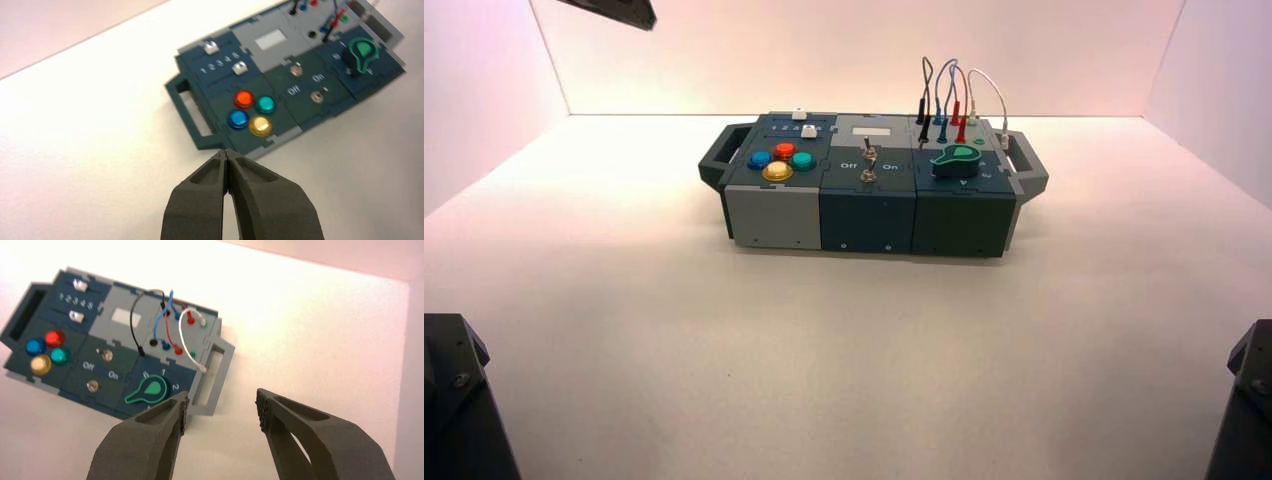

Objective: Insert the white wire.

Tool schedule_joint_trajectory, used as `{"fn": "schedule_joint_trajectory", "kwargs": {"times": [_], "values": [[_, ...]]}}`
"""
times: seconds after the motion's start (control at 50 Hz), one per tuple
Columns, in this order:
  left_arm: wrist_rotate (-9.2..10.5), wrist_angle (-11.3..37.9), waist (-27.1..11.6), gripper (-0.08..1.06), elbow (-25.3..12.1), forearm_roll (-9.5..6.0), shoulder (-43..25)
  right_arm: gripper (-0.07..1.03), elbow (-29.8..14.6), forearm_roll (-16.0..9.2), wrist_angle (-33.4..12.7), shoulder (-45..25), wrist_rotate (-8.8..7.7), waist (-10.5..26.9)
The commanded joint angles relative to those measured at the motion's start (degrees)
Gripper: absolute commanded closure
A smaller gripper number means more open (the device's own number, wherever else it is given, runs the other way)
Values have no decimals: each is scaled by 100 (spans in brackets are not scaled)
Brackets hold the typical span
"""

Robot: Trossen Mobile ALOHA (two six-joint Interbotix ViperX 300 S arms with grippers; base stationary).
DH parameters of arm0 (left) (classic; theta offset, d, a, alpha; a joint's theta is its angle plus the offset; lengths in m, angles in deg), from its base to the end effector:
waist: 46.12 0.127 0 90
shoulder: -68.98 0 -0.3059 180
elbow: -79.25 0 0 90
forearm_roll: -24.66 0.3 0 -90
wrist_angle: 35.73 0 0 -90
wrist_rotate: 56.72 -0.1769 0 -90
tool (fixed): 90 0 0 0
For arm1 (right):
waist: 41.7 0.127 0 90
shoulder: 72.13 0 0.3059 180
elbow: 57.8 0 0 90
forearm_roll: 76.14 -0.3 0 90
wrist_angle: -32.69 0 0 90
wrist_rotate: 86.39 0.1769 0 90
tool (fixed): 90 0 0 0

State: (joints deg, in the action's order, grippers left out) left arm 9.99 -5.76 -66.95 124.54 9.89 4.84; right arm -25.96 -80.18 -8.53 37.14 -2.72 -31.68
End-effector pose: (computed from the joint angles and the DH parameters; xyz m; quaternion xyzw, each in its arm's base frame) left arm 0.2402 -0.1155 0.1709 0.1285 0.3866 -0.2578 0.8761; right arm 0.2905 0.0597 0.2080 -0.0544 0.4479 0.1114 0.8855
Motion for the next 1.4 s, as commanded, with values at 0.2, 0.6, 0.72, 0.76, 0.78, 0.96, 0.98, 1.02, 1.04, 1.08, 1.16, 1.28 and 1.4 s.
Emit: {"fn": "schedule_joint_trajectory", "kwargs": {"times": [0.2, 0.6, 0.72, 0.76, 0.78, 0.96, 0.98, 1.02, 1.04, 1.08, 1.16, 1.28, 1.4], "values": [[-123, 229, -281, 101, -255, -9, -158, 25, -299, -9, -343, -264, -246, 62], [-193, 237, -773, 101, -325, -9, -220, 25, -352, 9, -396, -896, -299, 404], [-193, 255, -870, 101, -369, -9, -246, 27, -422, 26, -369, -1090, -299, 413], [-193, 255, -932, 101, -396, -9, -264, 27, -457, 62, -308, -1169, -299, 413], [-193, 255, -940, 101, -404, -9, -272, 27, -466, 88, -281, -1204, -299, 413], [-193, 255, -1116, 101, -457, -18, -299, 27, -580, 149, -193, -1494, -299, 413], [-193, 255, -1134, 101, -457, -35, -299, 27, -580, 158, -193, -1512, -299, 413], [-193, 255, -1169, 101, -457, -44, -299, 27, -606, 176, -185, -1591, -299, 413], [-193, 255, -1169, 101, -466, -44, -308, 27, -615, 185, -176, -1626, -299, 413], [-193, 246, -1204, 101, -466, -62, -308, 27, -615, 211, -149, -1679, -299, 413], [-193, 220, -1230, 101, -448, -62, -308, 27, -624, 229, -97, -1767, -299, 413], [-193, 132, -1248, 101, -431, -62, -316, 27, -642, 237, -79, -1951, -299, 413], [-185, -18, -1248, 101, -378, -62, -316, 27, -668, 237, -9, -2153, -299, 431]]}}
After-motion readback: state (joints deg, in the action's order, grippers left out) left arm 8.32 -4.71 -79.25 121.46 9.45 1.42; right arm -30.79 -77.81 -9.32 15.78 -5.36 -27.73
